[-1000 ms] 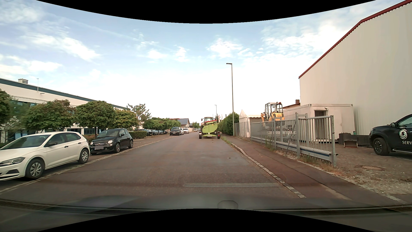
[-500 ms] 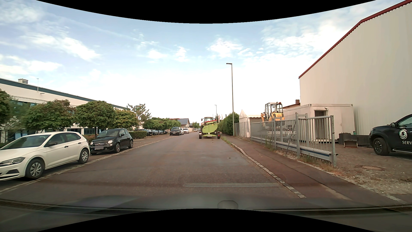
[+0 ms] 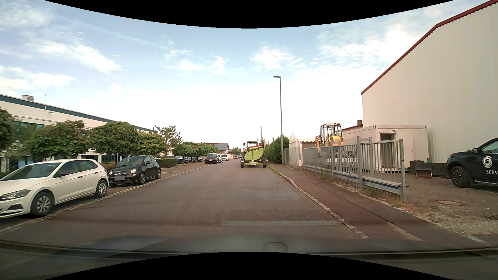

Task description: Follow the waypoints while adhering to traffic rules and regulations

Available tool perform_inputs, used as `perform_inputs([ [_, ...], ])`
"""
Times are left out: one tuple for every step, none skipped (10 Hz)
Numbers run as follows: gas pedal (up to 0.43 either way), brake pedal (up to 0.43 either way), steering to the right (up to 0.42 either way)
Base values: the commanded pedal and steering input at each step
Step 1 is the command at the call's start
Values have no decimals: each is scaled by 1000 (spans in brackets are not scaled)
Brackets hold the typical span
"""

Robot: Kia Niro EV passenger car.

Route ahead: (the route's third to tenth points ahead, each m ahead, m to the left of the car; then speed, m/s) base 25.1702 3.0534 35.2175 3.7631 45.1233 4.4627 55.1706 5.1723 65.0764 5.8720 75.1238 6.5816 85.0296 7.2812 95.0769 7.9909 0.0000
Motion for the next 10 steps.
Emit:
perform_inputs([
  [0,293,-5],
  [0,293,-5],
  [0,293,-5],
  [0,293,-5],
  [0,293,-5],
  [0,293,-5],
  [0,293,-5],
  [0,293,-5],
  [0,293,-5],
  [0,293,-4],
])
